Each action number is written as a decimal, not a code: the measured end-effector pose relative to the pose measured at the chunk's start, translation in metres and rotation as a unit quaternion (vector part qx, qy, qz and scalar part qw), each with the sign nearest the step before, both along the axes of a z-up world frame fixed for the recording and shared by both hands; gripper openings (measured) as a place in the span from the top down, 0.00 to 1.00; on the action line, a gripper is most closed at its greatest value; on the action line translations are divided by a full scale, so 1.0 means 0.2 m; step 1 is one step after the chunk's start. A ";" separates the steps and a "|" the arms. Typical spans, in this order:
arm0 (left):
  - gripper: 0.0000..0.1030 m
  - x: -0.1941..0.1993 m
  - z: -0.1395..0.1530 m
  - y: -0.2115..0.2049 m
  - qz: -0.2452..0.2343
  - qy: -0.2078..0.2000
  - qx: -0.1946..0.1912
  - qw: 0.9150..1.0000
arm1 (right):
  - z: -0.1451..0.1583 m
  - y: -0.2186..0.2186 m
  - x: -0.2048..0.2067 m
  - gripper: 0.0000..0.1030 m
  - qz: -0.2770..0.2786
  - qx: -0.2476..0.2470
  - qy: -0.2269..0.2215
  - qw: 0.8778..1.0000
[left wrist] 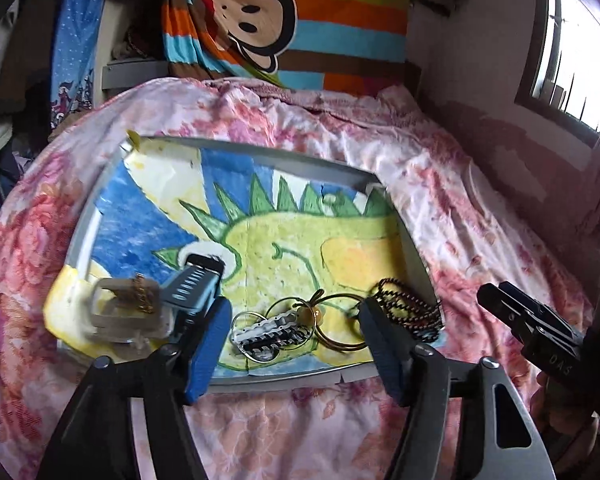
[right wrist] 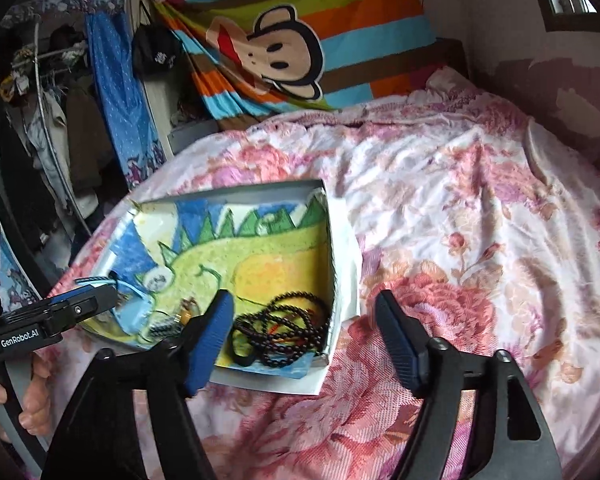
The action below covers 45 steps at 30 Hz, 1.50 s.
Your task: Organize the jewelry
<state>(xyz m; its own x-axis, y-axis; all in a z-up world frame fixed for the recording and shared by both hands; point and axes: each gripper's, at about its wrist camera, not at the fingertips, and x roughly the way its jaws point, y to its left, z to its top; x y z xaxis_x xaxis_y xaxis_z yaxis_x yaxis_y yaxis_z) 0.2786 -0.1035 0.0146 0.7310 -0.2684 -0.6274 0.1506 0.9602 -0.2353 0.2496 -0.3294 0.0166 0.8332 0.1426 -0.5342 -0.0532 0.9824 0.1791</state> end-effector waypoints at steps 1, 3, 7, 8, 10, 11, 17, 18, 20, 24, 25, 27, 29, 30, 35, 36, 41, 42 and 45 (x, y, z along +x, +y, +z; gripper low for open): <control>0.26 -0.03 0.03 0.01 0.002 -0.005 -0.002 1.000 | 0.03 0.01 -0.03 0.27 0.002 0.001 -0.008 1.000; 0.19 -0.07 0.08 0.04 0.007 -0.017 -0.008 1.000 | 0.08 0.03 -0.08 0.21 0.007 0.003 -0.025 1.000; 0.07 -0.19 0.17 0.09 0.020 -0.045 -0.011 0.999 | 0.15 0.08 -0.19 0.11 0.018 -0.003 -0.055 0.998; 0.06 -0.22 0.19 0.11 0.025 -0.054 -0.010 0.998 | 0.16 0.10 -0.22 0.10 0.021 -0.006 -0.063 0.998; 0.03 -0.29 0.23 0.15 0.036 -0.070 -0.009 0.997 | 0.18 0.14 -0.28 0.08 0.023 -0.012 -0.076 0.997; 0.00 -0.33 0.25 0.16 0.040 -0.077 -0.008 0.996 | 0.19 0.16 -0.32 0.06 0.023 -0.017 -0.083 0.996; 0.00 -0.52 0.30 0.26 0.056 -0.106 0.015 0.993 | 0.24 0.29 -0.55 0.02 0.028 -0.034 -0.124 0.991; 0.00 -0.56 0.30 0.29 0.060 -0.109 0.016 0.992 | 0.24 0.31 -0.59 0.02 0.029 -0.036 -0.130 0.990; 0.00 -0.63 0.31 0.33 0.067 -0.113 0.014 0.991 | 0.24 0.34 -0.66 0.02 0.030 -0.040 -0.138 0.989; 0.00 -0.77 0.31 0.41 0.077 -0.122 0.018 0.989 | 0.25 0.39 -0.80 0.02 0.034 -0.043 -0.151 0.987; 0.00 -0.80 0.31 0.42 0.079 -0.124 0.019 0.989 | 0.25 0.40 -0.84 0.02 0.035 -0.044 -0.153 0.987; 0.00 -0.88 0.31 0.46 0.083 -0.129 0.020 0.988 | 0.24 0.43 -0.91 0.02 0.036 -0.046 -0.155 0.986; 0.00 -0.96 0.30 0.48 0.084 -0.134 0.022 0.987 | 0.24 0.44 -0.96 0.02 0.037 -0.045 -0.156 0.986; 0.00 -0.99 0.30 0.49 0.085 -0.137 0.025 0.987 | 0.23 0.44 -1.00 0.02 0.038 -0.044 -0.155 0.986; 0.00 -1.14 0.25 0.52 0.090 -0.150 0.042 0.984 | 0.21 0.49 -1.13 0.02 0.035 -0.050 -0.162 0.985; 0.00 -1.17 0.24 0.53 0.092 -0.151 0.043 0.983 | 0.20 0.49 -1.16 0.02 0.033 -0.051 -0.165 0.984; 0.00 -1.26 0.18 0.56 0.099 -0.156 0.048 0.982 | 0.17 0.51 -1.27 0.02 0.025 -0.054 -0.170 0.984; 0.00 -1.27 0.17 0.56 0.100 -0.160 0.051 0.981 | 0.17 0.52 -1.28 0.02 0.024 -0.057 -0.170 0.983; 0.00 -1.32 0.15 0.56 0.099 -0.165 0.057 0.980 | 0.14 0.53 -1.32 0.02 0.020 -0.063 -0.167 0.984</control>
